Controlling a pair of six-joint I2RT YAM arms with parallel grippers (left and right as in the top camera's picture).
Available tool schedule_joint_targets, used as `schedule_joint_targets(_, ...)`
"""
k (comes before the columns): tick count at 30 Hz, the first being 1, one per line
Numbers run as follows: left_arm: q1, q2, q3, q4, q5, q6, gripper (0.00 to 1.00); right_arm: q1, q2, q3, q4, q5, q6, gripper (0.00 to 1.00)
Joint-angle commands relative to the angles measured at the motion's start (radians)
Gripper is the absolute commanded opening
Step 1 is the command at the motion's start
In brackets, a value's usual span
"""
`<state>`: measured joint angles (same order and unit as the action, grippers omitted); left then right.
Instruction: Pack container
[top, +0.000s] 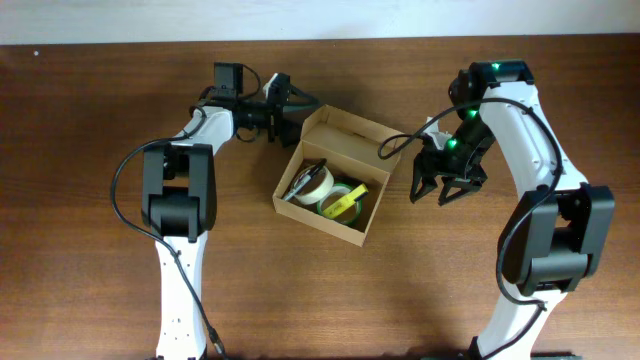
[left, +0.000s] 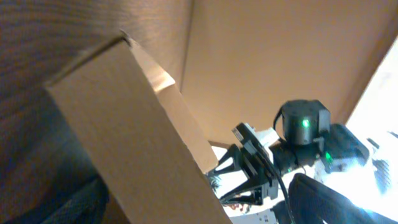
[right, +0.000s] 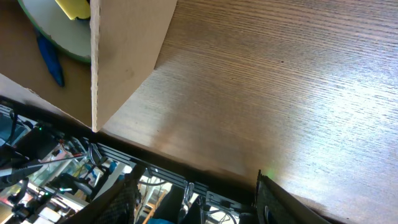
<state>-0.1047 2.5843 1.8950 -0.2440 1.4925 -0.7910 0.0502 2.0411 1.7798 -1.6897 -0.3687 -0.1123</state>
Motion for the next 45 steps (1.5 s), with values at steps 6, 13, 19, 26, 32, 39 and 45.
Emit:
schedule_joint_targets(6, -0.005, 0.037, -0.002, 0.005, 0.082, -0.002, 0.93, -0.006, -0.040, -0.002, 0.002, -0.013, -0.003, 0.61)
schedule_joint_targets(13, -0.004, 0.008, 0.007, 0.006, 0.082, -0.002, 0.93, -0.007, -0.040, -0.002, 0.003, -0.012, -0.003, 0.61)
schedule_joint_targets(19, -0.004, -0.068, 0.008, 0.012, 0.082, -0.002, 0.93, -0.007, -0.040, -0.002, 0.006, 0.006, -0.003, 0.61)
schedule_joint_targets(26, -0.004, -0.152, 0.008, 0.013, 0.081, -0.005, 0.93, -0.007, -0.040, -0.002, 0.006, 0.006, -0.003, 0.61)
schedule_joint_targets(32, -0.004, -0.209, 0.008, 0.013, 0.082, -0.005, 0.93, -0.007, -0.040, -0.002, 0.006, 0.006, -0.003, 0.61)
schedule_joint_targets(39, -0.004, -0.234, 0.008, 0.010, 0.082, -0.005, 0.93, -0.026, -0.057, 0.041, -0.010, 0.006, -0.002, 0.61)
schedule_joint_targets(45, -0.004, -0.235, 0.008, -0.003, 0.082, -0.005, 0.93, -0.090, -0.154, 0.118, -0.010, 0.006, 0.016, 0.61)
